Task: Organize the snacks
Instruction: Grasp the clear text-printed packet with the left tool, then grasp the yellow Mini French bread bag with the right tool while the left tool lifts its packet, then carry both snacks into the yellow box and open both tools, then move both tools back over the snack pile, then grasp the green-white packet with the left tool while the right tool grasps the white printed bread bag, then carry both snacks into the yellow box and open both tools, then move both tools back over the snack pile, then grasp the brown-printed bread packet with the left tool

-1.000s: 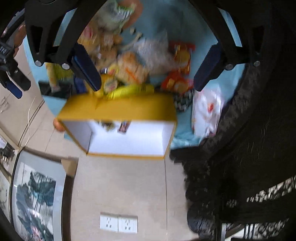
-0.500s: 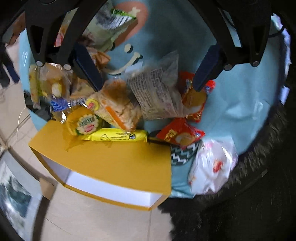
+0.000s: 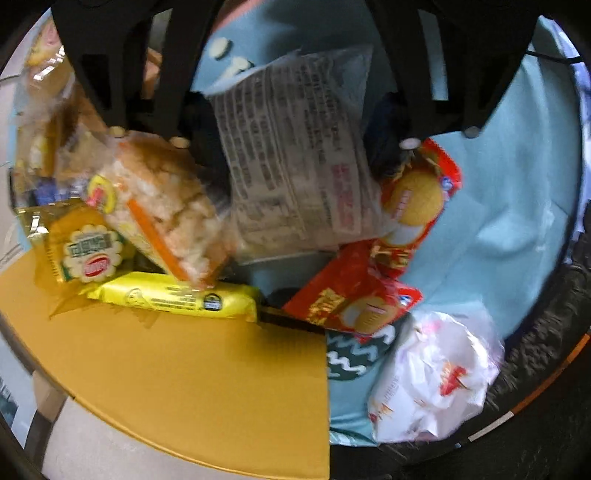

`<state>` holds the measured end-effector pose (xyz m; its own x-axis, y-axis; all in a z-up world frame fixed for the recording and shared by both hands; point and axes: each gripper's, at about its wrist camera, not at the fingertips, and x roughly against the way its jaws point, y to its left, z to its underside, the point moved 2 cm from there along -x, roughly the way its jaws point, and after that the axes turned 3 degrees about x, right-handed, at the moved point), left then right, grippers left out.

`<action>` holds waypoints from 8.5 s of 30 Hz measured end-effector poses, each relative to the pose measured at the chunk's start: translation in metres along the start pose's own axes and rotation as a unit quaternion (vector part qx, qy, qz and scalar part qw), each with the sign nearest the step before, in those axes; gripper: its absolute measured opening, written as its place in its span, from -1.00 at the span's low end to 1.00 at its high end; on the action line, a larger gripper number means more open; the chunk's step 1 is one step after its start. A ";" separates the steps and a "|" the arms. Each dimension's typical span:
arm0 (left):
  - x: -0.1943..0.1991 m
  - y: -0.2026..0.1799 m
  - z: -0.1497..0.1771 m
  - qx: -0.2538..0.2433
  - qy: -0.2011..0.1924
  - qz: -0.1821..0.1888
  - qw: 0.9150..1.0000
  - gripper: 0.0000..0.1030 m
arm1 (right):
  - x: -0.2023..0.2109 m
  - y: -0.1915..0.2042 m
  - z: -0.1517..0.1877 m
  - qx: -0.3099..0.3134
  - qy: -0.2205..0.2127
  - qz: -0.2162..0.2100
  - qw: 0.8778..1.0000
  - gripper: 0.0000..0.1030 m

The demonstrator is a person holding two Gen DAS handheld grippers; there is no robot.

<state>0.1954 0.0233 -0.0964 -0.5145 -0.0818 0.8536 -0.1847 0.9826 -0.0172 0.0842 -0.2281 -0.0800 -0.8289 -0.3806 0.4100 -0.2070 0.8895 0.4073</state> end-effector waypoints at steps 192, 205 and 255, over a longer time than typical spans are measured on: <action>0.177 -0.053 -0.085 -0.042 -0.184 0.170 0.967 0.46 | -0.015 0.049 -0.119 0.125 -0.067 0.055 0.988 -0.28; 0.061 -0.085 -0.157 0.046 -0.124 0.183 0.974 0.85 | -0.122 0.012 -0.150 0.101 -0.039 0.117 0.987 0.36; 0.016 -0.074 0.040 -0.086 -0.018 0.090 0.992 0.47 | -0.006 -0.010 -0.005 -0.015 0.009 0.007 1.000 0.97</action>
<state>0.1680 -0.0574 -0.1025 -0.5562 0.0955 0.8255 0.0576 0.9954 -0.0764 0.0937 -0.2354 -0.0825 -0.8214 -0.3739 0.4307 -0.1798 0.8864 0.4265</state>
